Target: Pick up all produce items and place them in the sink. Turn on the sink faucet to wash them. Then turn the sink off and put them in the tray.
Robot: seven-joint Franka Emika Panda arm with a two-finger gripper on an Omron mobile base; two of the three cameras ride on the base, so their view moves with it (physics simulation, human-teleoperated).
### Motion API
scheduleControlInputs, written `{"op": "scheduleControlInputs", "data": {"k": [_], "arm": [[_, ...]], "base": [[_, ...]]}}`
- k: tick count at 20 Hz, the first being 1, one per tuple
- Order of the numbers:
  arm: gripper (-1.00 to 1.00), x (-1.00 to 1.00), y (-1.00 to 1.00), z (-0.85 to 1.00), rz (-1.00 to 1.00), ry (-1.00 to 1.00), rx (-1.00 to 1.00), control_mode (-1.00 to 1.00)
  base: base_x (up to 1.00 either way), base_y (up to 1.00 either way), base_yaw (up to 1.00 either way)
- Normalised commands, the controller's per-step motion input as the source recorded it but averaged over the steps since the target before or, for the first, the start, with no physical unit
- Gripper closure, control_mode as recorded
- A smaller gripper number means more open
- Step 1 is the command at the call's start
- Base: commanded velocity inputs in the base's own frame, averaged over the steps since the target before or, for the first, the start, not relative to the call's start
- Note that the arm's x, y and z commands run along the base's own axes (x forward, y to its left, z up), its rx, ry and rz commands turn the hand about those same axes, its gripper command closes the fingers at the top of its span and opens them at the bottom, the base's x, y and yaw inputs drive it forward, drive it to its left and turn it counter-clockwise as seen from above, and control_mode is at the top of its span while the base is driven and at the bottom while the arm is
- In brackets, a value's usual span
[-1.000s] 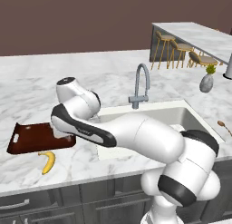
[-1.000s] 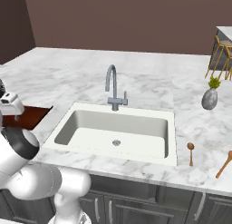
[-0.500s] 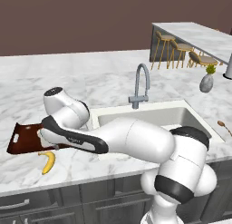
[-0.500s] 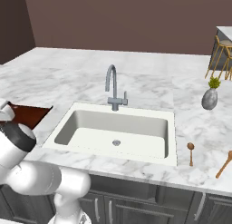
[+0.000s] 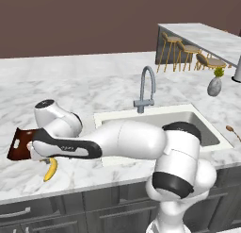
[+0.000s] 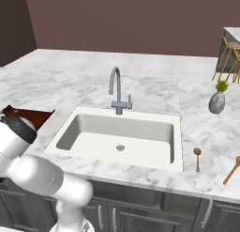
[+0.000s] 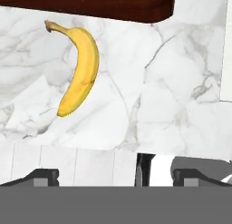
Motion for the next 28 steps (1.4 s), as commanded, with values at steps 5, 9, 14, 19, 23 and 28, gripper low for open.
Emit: {"op": "scheduleControlInputs", "data": {"k": [5,9,14,19,23,28], "arm": [[-1.00,0.12,0.20,-0.14,0.00,0.07,0.00,-1.00],[-1.00,0.03,0.04,-0.11,0.00,0.00,0.00,-1.00],[-1.00,0.07,0.00,-0.09,0.00,0.00,0.00,-1.00],[-1.00,0.16,0.00,-0.09,0.00,0.00,0.00,-1.00],[-1.00,0.18,0.00,-0.15,0.00,0.00,0.00,-1.00],[-1.00,0.08,0.00,-0.23,0.00,0.00,0.00,-1.00]], "base": [[0.00,0.00,0.00],[0.00,0.00,0.00],[0.00,0.00,0.00],[0.00,0.00,0.00],[0.00,0.00,0.00],[0.00,0.00,0.00]]}}
